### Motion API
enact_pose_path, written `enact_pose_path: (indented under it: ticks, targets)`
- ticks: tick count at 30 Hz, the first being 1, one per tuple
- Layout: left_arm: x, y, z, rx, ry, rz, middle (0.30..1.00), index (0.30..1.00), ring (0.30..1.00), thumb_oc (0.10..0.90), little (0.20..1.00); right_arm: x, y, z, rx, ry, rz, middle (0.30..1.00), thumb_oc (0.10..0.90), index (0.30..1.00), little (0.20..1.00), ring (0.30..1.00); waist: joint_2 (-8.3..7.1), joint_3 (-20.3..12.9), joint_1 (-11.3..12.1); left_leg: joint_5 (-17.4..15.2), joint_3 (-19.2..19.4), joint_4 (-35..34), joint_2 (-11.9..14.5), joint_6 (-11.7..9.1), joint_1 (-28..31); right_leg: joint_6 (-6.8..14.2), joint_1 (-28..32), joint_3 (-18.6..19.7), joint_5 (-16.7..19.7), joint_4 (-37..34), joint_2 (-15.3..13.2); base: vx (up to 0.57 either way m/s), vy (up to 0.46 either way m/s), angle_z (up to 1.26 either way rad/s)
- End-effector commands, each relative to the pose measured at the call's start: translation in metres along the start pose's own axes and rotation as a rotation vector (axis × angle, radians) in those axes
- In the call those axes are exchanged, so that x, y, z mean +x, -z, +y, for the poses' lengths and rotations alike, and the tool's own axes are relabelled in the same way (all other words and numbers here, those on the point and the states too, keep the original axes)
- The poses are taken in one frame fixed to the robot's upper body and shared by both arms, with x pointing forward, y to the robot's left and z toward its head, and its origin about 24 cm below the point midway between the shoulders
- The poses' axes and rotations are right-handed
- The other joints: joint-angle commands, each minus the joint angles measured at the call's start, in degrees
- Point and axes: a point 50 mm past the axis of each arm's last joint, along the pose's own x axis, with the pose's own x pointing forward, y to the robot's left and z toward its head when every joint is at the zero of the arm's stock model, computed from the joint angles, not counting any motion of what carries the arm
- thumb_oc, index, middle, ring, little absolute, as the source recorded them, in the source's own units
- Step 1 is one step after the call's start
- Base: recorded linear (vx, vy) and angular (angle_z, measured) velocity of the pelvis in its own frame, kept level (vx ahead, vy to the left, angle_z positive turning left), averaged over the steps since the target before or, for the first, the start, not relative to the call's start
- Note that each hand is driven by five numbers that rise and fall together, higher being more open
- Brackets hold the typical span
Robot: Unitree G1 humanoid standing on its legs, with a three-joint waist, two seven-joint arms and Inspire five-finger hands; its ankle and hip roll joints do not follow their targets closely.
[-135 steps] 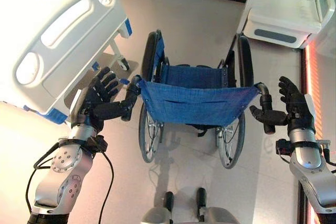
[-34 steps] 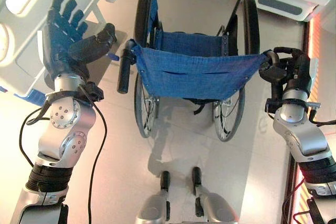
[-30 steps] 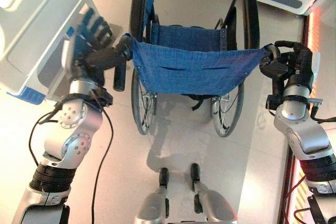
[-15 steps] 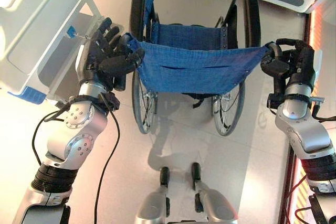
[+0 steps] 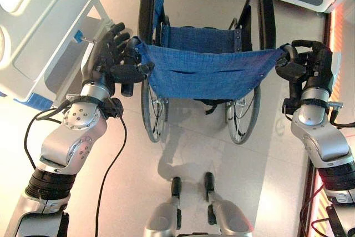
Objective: Push the wheelchair next to the bed
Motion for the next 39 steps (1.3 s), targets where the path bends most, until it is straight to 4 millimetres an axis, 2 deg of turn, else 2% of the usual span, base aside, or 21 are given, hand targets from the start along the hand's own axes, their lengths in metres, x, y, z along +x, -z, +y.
enact_pose_path:
  ticks: [1,8,12,15,18,19,20,21,31,39]
  targets:
    - [0.009,-0.009,0.004,0.082,-0.027,-0.023,0.900,0.900,0.900,0.800,0.900,-0.010,0.033,0.012,0.061,-0.027,0.145,0.300,0.400,0.300,0.300,0.300,3.72,-1.17,-2.31,0.89,-1.24,-0.12,0.05,-0.93,-3.71,1.11,0.67,-0.81,0.10,0.53,-2.12,0.00,0.000,0.00]
    - [0.017,-0.006,0.025,0.266,-0.081,0.021,0.900,0.900,0.900,0.800,0.900,-0.005,0.032,0.009,0.055,-0.028,0.153,0.300,0.400,0.300,0.300,0.300,3.89,-1.38,-2.51,0.68,-1.20,-0.16,0.00,-0.93,-3.37,1.10,0.95,-0.87,-0.09,0.51,-2.19,0.00,0.000,0.00]
    - [0.020,-0.012,0.043,0.438,-0.157,0.018,0.900,0.900,0.900,0.800,0.900,-0.004,0.032,0.008,0.052,-0.031,0.157,0.300,0.400,0.300,0.300,0.300,3.90,-1.65,-2.44,1.16,-1.14,-0.19,0.03,-1.03,-3.45,1.10,0.89,-0.91,0.24,0.55,-2.27,0.00,0.000,0.00]
    - [0.021,-0.016,0.049,0.441,-0.144,0.011,0.900,0.900,0.900,0.800,0.900,-0.003,0.031,0.006,0.050,-0.032,0.160,0.300,0.400,0.300,0.300,0.300,3.83,-2.00,-2.39,1.09,-1.12,-0.27,0.07,-1.11,-3.35,1.13,0.93,-0.93,0.23,0.48,-2.31,0.00,0.000,0.00]
    - [0.020,-0.015,0.047,0.380,-0.115,0.013,0.900,0.900,0.900,0.800,0.900,-0.003,0.033,0.005,0.046,-0.034,0.161,0.300,0.400,0.300,0.300,0.300,3.93,-2.17,-2.37,1.06,-1.15,-0.27,0.11,-1.17,-3.21,1.16,1.12,-0.94,0.15,0.45,-2.29,0.00,0.000,0.00]
    - [0.020,-0.014,0.046,0.371,-0.115,0.014,0.801,0.801,0.801,0.734,0.801,-0.003,0.033,0.005,0.045,-0.035,0.163,0.300,0.400,0.300,0.300,0.300,3.91,-2.21,-2.36,1.04,-1.14,-0.27,0.14,-1.18,-3.16,1.17,1.19,-0.95,0.14,0.44,-2.30,0.00,0.000,0.00]
    - [0.020,-0.013,0.045,0.363,-0.117,0.014,0.491,0.491,0.491,0.527,0.491,-0.004,0.034,0.006,0.045,-0.036,0.165,0.300,0.400,0.300,0.300,0.300,3.91,-2.28,-2.34,0.99,-1.18,-0.27,0.13,-1.18,-3.08,1.18,1.28,-0.95,0.08,0.41,-2.29,0.00,0.000,0.00]
    - [0.020,-0.013,0.043,0.352,-0.115,0.016,0.300,0.300,0.300,0.400,0.300,-0.005,0.035,0.007,0.044,-0.039,0.168,0.300,0.400,0.300,0.300,0.300,3.86,-2.40,-2.33,0.92,-1.24,-0.27,0.12,-1.16,-2.96,1.20,1.41,-1.00,0.05,0.38,-2.30,0.00,0.000,0.00]
    - [0.021,0.002,0.036,0.331,-0.069,0.101,0.300,0.300,0.300,0.400,0.300,-0.007,0.035,0.011,0.046,-0.044,0.179,0.300,0.400,0.300,0.300,0.300,3.75,-2.81,-2.41,0.72,-1.48,-0.27,0.13,-1.03,-2.56,1.13,1.75,-0.92,-0.09,0.31,-2.19,0.00,-0.001,0.00]
    - [0.019,0.012,0.037,0.282,-0.113,0.139,0.300,0.300,0.300,0.400,0.300,-0.010,0.040,0.012,0.044,-0.047,0.199,0.300,0.400,0.300,0.300,0.300,3.55,-3.84,-2.37,-0.02,-1.55,-0.27,0.33,-1.06,-1.81,1.18,2.48,-1.06,-0.77,0.18,-1.95,0.01,-0.007,0.00]
